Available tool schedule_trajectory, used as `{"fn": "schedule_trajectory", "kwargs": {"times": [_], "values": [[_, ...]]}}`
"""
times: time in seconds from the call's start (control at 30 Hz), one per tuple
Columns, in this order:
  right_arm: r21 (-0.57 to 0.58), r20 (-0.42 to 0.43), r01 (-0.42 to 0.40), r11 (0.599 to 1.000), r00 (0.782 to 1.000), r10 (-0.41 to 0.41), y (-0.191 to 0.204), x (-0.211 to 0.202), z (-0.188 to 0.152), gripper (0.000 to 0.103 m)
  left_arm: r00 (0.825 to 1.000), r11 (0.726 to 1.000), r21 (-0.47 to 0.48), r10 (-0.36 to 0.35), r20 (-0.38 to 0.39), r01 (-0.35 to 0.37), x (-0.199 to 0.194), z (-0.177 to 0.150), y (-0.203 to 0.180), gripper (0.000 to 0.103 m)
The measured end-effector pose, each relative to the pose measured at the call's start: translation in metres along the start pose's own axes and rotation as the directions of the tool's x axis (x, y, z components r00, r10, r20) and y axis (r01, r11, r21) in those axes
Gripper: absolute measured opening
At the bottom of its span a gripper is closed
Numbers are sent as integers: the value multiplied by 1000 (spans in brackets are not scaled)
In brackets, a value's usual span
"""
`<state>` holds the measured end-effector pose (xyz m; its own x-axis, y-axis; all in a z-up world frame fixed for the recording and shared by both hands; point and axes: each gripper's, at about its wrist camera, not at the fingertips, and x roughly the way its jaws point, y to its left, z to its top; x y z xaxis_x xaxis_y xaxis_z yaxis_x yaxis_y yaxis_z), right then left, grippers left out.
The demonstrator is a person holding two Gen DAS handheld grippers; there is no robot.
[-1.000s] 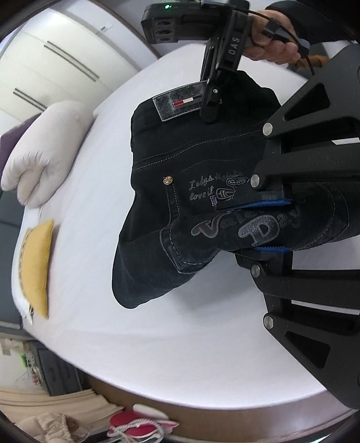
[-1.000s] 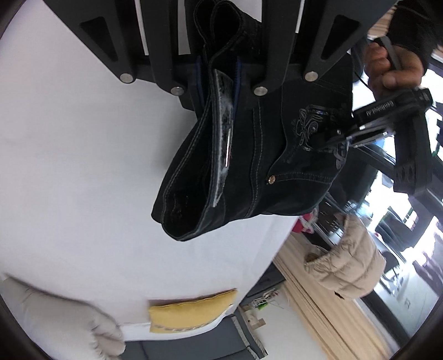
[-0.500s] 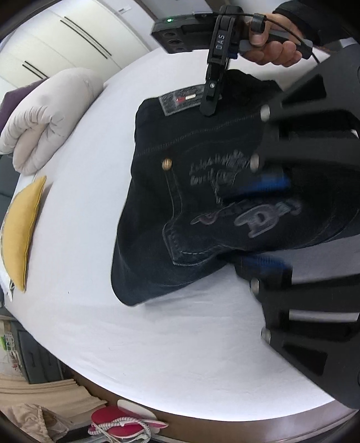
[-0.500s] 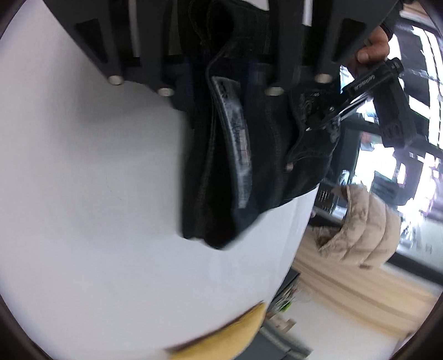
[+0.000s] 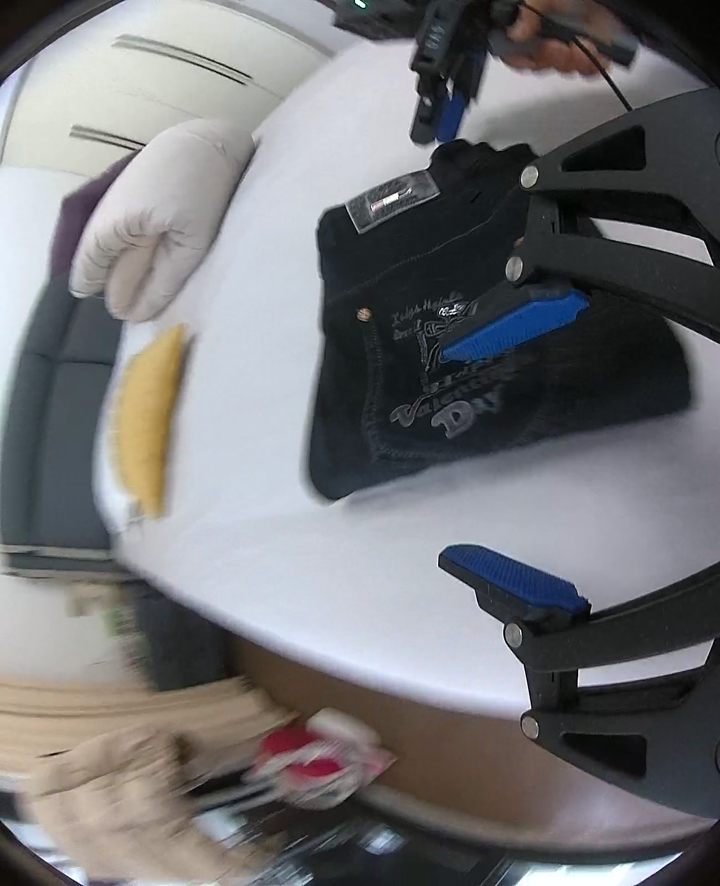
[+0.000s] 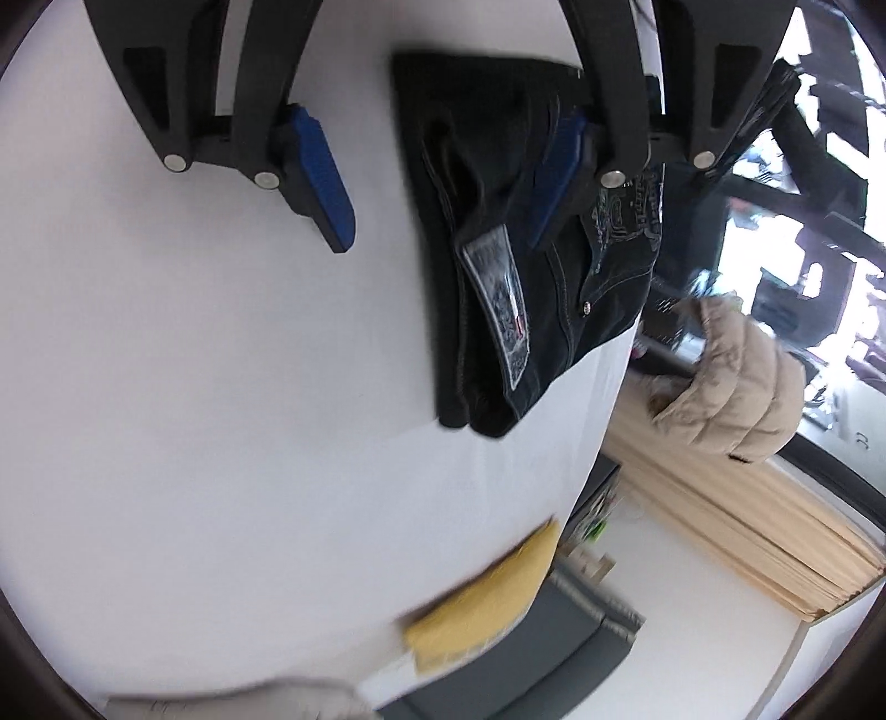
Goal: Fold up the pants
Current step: 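Open both grippers and lift them away from the folded jeans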
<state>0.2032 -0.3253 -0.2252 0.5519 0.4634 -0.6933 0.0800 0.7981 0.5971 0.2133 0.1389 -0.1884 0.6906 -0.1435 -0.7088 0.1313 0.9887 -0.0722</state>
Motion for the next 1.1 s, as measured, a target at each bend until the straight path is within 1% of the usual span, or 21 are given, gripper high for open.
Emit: {"fn": "schedule_trajectory", "kwargs": {"times": [0.03,0.1,0.13,0.17,0.2,0.23,0.3,0.33,0.37,0.43,0.53,0.57,0.6,0.63,0.67,0.77,0.8,0.87,0.97,1.0,1.1], "values": [[-16,26,18,1000,1000,-18,3,-13,-6,68,997,999,28,40,64,-42,-24,-1,-10,86],[-68,105,62,996,993,-55,16,-45,-18,69,980,993,53,98,175,-108,-67,-6,-23,98],[-89,146,75,993,987,-62,23,-61,-23,73,962,989,52,122,244,-138,-96,-10,-24,103],[-112,211,85,990,976,-60,34,-81,-30,77,943,985,45,144,301,-165,-123,-15,-25,103],[-124,261,100,987,963,-64,42,-97,-36,86,924,981,40,165,345,-190,-147,-18,-26,103],[-136,329,119,983,942,-69,52,-117,-42,94,905,976,35,186,383,-215,-170,-22,-27,103],[-151,426,138,979,903,-62,66,-151,-55,103,880,972,25,201,431,-234,-202,-24,-39,103],[-157,462,151,976,885,-63,73,-163,-60,103,866,972,16,201,458,-234,-224,-26,-41,103],[-173,505,164,971,861,-55,87,-181,-66,103,860,971,6,210,466,-240,-238,-26,-43,103],[-199,544,171,965,838,-37,105,-201,-73,103,849,962,-3,242,470,-273,-268,-26,-49,103],[-237,609,185,954,793,-3,129,-238,-86,103,839,957,13,249,483,-291,-302,-23,-55,103],[-255,636,196,947,771,12,140,-250,-89,103,838,956,8,254,483,-295,-313,-24,-55,103],[-267,654,205,942,756,21,147,-259,-93,103,840,954,8,261,476,-301,-323,-24,-56,103],[-279,669,215,936,743,28,152,-270,-98,103,851,954,8,265,454,-301,-328,-22,-57,103],[-301,682,227,926,730,42,162,-282,-103,103,868,957,5,262,421,-291,-332,-21,-58,103],[-344,694,256,903,717,61,182,-303,-117,103,913,971,0,226,341,-240,-349,-24,-59,103],[-349,691,270,897,721,51,187,-305,-119,103,919,972,-1,224,324,-237,-354,-26,-59,103],[-358,666,283,890,746,31,195,-306,-124,103,936,975,-8,214,278,-220,-352,-30,-62,103],[-357,629,314,880,777,-22,203,-299,-131,103,968,983,-38,182,173,-178,-334,-37,-64,103],[-359,617,325,875,786,-39,203,-295,-135,103,973,984,-47,175,150,-170,-329,-41,-64,103],[-356,580,365,860,808,-103,203,-281,-142,103,974,980,-41,199,110,-196,-309,-51,-68,103]]}}
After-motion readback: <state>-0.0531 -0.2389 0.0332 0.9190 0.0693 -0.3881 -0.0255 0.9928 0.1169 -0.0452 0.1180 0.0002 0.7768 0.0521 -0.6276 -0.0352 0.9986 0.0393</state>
